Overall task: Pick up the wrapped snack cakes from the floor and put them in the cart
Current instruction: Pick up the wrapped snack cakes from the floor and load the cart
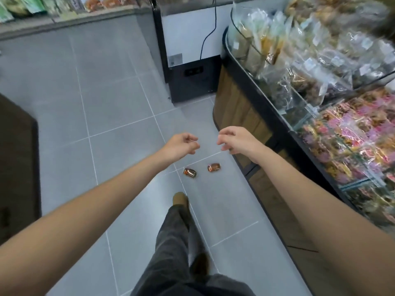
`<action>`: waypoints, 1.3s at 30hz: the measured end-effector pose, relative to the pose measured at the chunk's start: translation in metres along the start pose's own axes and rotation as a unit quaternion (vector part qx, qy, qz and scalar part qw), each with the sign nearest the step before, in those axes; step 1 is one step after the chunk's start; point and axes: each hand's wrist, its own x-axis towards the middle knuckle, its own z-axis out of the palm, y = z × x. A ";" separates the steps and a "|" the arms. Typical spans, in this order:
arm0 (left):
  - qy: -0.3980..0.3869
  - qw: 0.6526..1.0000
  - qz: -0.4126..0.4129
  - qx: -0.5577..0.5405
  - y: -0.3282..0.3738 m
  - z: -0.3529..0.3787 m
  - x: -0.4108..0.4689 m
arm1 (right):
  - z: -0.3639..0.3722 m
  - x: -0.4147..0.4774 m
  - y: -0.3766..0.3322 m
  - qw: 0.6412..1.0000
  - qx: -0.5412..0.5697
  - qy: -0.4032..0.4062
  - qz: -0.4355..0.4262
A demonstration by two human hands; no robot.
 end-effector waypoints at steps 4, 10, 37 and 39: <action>-0.019 1.000 -0.019 0.003 -0.018 -0.016 0.079 | 0.013 0.071 0.004 0.998 -0.004 -0.010 0.056; -0.045 0.997 -0.047 0.049 -0.063 -0.028 0.202 | 0.030 0.176 0.032 0.992 -0.032 -0.004 0.123; -0.165 0.837 -0.041 0.520 -0.573 0.200 0.601 | 0.245 0.597 0.586 0.893 -0.414 -0.152 0.089; -0.155 0.810 -0.001 0.566 -0.594 0.207 0.608 | 0.252 0.606 0.608 0.885 -0.441 -0.128 0.075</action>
